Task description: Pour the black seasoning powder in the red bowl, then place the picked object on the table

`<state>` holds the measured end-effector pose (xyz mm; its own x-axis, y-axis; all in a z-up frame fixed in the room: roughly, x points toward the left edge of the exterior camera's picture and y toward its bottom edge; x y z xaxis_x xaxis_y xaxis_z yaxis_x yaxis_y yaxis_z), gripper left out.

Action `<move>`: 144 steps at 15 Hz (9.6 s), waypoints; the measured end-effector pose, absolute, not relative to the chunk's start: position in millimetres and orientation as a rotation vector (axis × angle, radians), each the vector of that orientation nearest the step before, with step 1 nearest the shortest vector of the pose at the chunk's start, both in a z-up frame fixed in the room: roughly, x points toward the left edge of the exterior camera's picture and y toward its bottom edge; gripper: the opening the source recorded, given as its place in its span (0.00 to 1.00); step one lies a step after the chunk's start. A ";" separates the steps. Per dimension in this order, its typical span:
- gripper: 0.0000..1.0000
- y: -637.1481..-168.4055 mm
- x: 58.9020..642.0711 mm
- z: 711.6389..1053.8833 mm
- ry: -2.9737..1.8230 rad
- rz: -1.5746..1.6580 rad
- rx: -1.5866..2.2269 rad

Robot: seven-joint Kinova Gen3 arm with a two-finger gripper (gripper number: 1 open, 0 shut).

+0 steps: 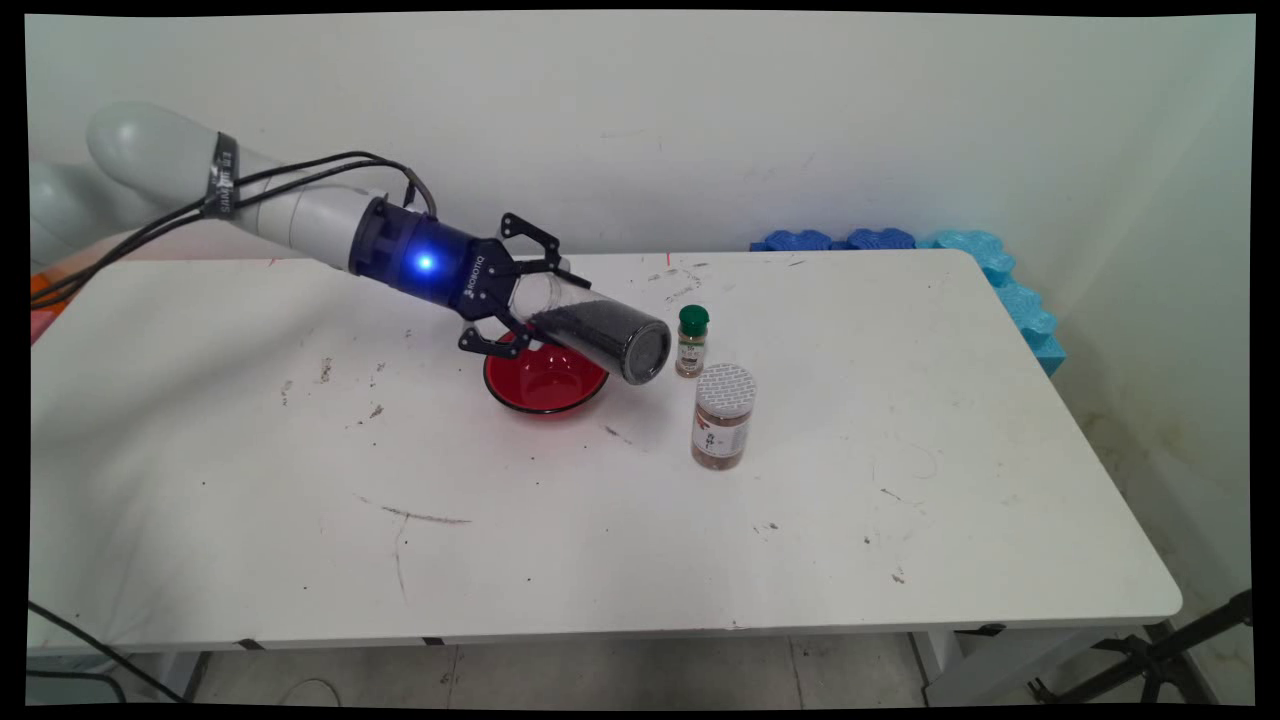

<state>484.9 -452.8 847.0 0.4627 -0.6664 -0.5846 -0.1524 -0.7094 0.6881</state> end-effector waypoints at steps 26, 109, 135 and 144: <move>0.00 -451.1 488.5 846.6 -0.452 -1.333 2.189; 0.00 -363.4 458.0 920.7 -2.049 0.081 0.391; 0.00 -328.6 446.2 826.0 -2.131 0.145 0.445; 0.00 -326.2 443.6 813.9 -2.127 0.153 0.464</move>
<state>443.6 -326.2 813.9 -0.5028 -0.2683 0.8217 -0.3834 0.9212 0.0662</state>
